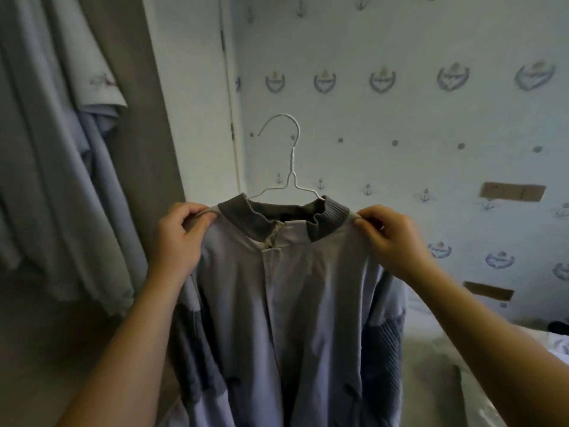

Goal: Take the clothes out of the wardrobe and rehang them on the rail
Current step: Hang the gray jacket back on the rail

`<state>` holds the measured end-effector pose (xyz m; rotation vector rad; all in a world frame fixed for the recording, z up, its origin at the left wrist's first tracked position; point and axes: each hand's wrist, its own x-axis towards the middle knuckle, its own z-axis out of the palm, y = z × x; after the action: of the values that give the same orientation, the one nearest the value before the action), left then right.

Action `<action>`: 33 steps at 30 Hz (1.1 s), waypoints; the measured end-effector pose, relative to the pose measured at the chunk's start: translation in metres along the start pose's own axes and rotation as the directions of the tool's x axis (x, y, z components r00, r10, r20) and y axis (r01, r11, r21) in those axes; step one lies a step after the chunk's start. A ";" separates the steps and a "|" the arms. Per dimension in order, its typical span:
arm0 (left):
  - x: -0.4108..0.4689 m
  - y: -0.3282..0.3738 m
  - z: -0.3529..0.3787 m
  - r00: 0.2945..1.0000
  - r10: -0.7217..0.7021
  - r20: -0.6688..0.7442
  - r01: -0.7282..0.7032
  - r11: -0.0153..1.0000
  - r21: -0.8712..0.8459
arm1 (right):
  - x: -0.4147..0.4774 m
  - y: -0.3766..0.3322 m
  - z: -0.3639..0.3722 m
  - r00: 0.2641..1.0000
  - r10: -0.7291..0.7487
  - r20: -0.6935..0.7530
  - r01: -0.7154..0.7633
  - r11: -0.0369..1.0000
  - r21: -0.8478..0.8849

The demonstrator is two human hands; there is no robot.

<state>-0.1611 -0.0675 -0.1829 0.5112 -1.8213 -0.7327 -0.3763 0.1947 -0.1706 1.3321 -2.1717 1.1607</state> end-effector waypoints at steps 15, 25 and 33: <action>0.224 0.039 -0.217 0.851 0.413 -0.324 -0.345 0.905 0.249 | 0.210 -0.218 0.027 0.861 -0.461 -0.213 0.467 0.884 -0.028; 0.357 0.023 -0.339 0.777 0.457 -0.434 -0.156 0.807 0.570 | 0.325 -0.374 0.070 0.834 -0.517 -0.194 0.540 0.837 0.087; 0.428 0.012 -0.391 0.758 0.301 -0.579 -0.010 0.892 0.451 | 0.392 -0.486 0.103 0.858 -0.453 -0.240 0.507 0.821 0.263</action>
<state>0.0548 -0.4315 0.2137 0.7691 -1.3300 0.0042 -0.1444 -0.2226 0.2454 1.7170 -1.4358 1.3785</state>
